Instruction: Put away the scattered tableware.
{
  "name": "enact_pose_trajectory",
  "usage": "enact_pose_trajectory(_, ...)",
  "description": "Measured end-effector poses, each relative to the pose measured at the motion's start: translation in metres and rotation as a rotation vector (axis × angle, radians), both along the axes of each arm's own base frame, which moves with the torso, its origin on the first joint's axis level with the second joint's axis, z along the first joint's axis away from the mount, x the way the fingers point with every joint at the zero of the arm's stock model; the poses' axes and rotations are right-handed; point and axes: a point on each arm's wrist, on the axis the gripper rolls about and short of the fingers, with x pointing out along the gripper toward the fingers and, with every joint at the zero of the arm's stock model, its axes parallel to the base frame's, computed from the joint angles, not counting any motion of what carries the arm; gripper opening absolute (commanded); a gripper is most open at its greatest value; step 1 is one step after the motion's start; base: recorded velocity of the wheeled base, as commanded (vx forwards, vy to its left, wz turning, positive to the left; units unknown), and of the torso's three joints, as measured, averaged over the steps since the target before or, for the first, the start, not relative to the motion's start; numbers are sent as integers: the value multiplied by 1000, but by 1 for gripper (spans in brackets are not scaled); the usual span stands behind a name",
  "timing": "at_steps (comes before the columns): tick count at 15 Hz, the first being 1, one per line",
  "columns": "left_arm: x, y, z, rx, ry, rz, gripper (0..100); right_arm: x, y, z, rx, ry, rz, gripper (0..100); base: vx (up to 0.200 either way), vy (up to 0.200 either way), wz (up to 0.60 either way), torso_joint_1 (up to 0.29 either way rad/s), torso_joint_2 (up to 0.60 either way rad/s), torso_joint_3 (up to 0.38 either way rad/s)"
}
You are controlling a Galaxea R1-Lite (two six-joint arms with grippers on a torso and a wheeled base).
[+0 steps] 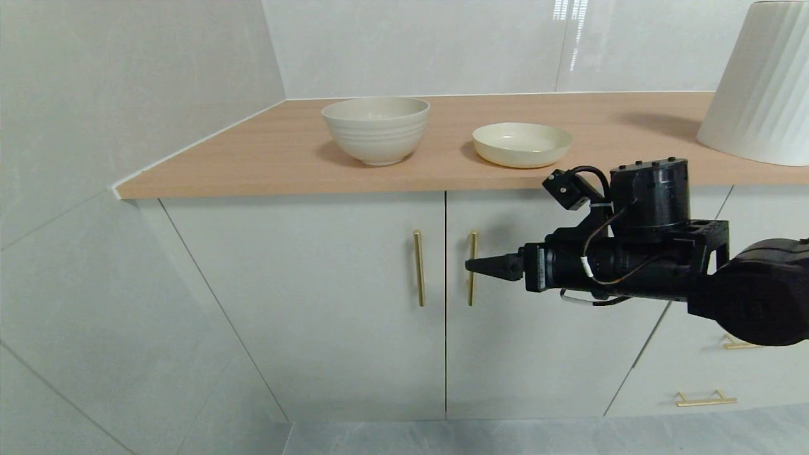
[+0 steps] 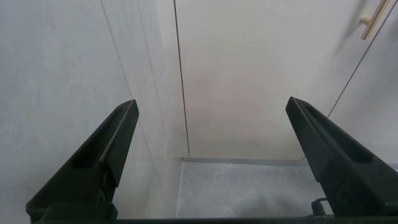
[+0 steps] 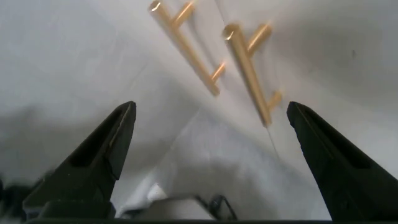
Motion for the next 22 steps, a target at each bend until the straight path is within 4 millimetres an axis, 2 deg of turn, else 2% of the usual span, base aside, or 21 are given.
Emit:
enact_pose_trajectory(4, 0, 0, 0, 0, 0, 0, 100, 11, 17, -19, 36, 24, -15, 100, 0, 0, 0, 0, 0, 0)
enact_pose_trajectory(9, 0, 0, 0, 0, 0, 0, 100, 21, 32, -33, 85, -7, -67, 100, 0, 0, 0, 0, 0, 0)
enact_pose_trajectory(17, 0, 0, 0, 0, 0, 0, 100, 19, 45, -34, 164, -5, -54, 100, 0, 0, 0, 0, 0, 0)
enact_pose_trajectory(22, 0, 0, 0, 0, 0, 0, 100, 12, 49, -42, 154, 19, -35, 100, 0, 0, 0, 0, 0, 0)
